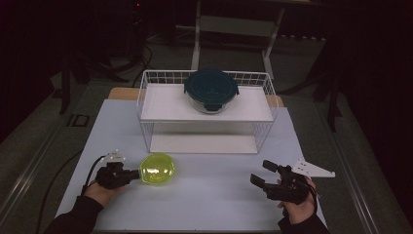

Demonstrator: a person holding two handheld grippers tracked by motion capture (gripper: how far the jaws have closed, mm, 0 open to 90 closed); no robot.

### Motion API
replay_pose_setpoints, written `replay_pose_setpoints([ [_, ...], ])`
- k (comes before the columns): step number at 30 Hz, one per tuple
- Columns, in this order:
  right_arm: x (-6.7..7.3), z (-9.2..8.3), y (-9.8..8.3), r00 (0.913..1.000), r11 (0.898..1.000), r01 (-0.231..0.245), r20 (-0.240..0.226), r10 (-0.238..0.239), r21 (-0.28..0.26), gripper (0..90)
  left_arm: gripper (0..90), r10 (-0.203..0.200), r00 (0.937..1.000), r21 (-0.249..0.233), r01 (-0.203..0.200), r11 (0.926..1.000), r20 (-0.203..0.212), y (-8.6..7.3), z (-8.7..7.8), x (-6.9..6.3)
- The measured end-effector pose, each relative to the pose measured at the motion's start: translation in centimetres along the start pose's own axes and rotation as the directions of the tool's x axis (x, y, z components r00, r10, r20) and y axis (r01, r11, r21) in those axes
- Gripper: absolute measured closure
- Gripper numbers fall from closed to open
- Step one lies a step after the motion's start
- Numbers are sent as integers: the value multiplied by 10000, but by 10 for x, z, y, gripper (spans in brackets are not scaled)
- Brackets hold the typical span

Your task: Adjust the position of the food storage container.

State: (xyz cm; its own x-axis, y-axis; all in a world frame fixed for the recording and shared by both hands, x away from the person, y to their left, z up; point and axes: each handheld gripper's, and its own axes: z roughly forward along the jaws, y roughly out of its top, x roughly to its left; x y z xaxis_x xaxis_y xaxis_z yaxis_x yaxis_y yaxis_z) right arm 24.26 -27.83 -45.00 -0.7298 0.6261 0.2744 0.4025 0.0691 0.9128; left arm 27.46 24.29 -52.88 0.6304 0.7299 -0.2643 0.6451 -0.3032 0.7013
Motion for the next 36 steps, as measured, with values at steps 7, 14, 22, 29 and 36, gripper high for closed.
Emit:
replay_pose_setpoints([
  [7, -1, 3, -2, 10000, 9999, -6, -31, 6, 119, 192, 886, 18, 10000, 69, -18, 10000, 25, 6, 10, -2],
  [14, 0, 2, -2, 10000, 10000, 1, -37, 0, 87, 193, 885, 41, 9998, -13, -41, 10000, 176, 15, 21, -7],
  [22, 1, 4, -2, 10000, 9999, 12, -93, -10, 120, 193, 886, 162, 9985, -29, -161, 9999, 516, 26, 37, -16],
  [29, 0, 5, -3, 10000, 9998, -15, -87, 16, 180, 192, 886, 298, 9978, 84, -303, 9995, 586, 31, 45, -21],
  [36, 0, 6, -4, 9999, 9998, -45, -99, 47, 206, 193, 885, 240, 9977, 53, -244, 9997, 642, 31, 47, -23],
])
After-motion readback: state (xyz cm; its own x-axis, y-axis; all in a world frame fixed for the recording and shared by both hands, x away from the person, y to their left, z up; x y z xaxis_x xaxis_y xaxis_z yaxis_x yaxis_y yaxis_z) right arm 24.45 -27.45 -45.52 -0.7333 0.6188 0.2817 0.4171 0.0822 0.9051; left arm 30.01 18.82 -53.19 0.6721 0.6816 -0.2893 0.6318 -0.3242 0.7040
